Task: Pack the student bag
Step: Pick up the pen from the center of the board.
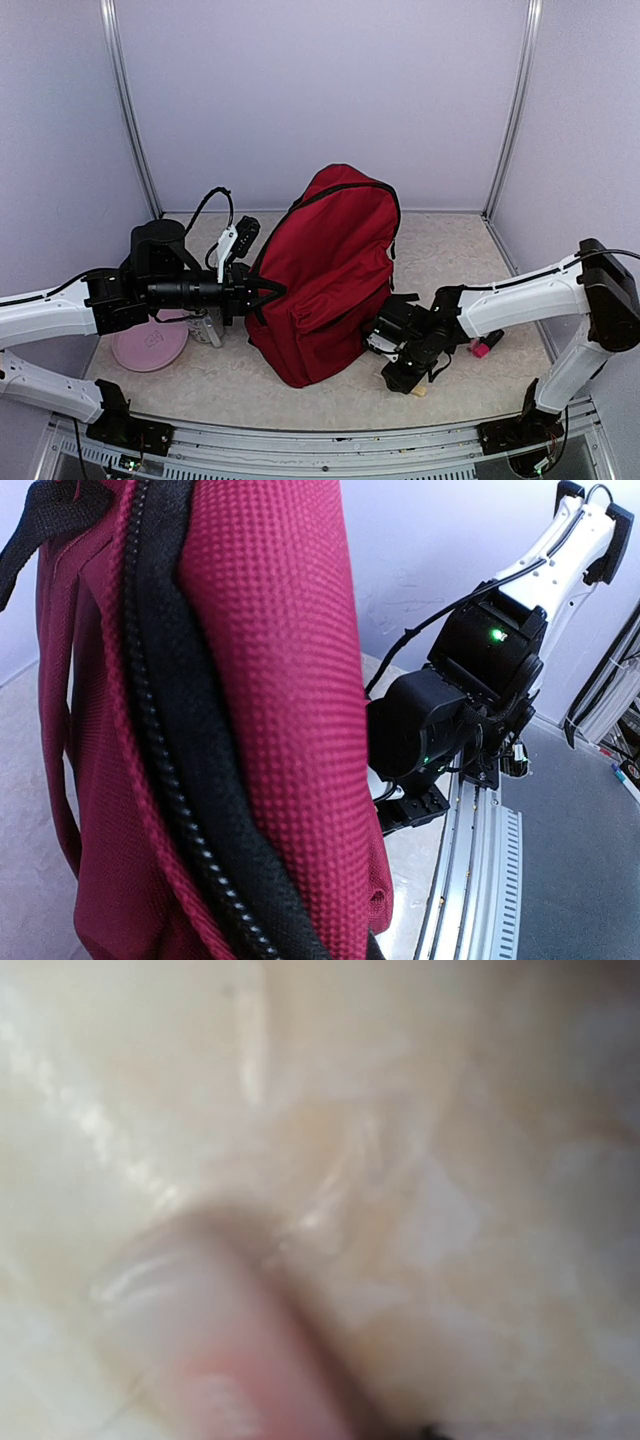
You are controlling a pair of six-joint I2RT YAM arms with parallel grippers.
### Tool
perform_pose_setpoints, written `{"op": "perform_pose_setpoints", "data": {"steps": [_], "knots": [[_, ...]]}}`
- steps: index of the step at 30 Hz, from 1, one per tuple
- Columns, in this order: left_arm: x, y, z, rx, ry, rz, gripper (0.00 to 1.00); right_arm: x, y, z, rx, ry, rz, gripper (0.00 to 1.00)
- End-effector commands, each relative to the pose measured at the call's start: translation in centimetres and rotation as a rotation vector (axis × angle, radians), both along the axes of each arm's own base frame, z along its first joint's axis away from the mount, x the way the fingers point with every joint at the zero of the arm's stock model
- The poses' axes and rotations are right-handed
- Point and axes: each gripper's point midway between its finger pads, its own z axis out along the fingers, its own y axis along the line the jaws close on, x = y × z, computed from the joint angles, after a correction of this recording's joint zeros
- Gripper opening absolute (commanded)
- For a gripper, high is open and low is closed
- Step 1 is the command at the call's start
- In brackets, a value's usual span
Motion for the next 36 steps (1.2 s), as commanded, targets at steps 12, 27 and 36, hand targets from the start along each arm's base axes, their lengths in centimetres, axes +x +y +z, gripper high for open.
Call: {"op": "perform_pose_setpoints", "data": {"steps": [12,27,36], "knots": [[0.1,-0.2,2.3,-0.046,-0.038,-0.009,0.0,-1.9,1.9,1.0,-0.002,0.066,0.103,0.09],[0.6,0.2,2.5,-0.056,-0.039,0.011,0.0,-3.0,8.6,14.7,0.684,-0.187,0.366,0.06],[0.7,0.2,2.3,-0.047,-0.044,0.016,0.0,4.4,9.5,18.4,0.56,-0.43,0.367,0.0]]}}
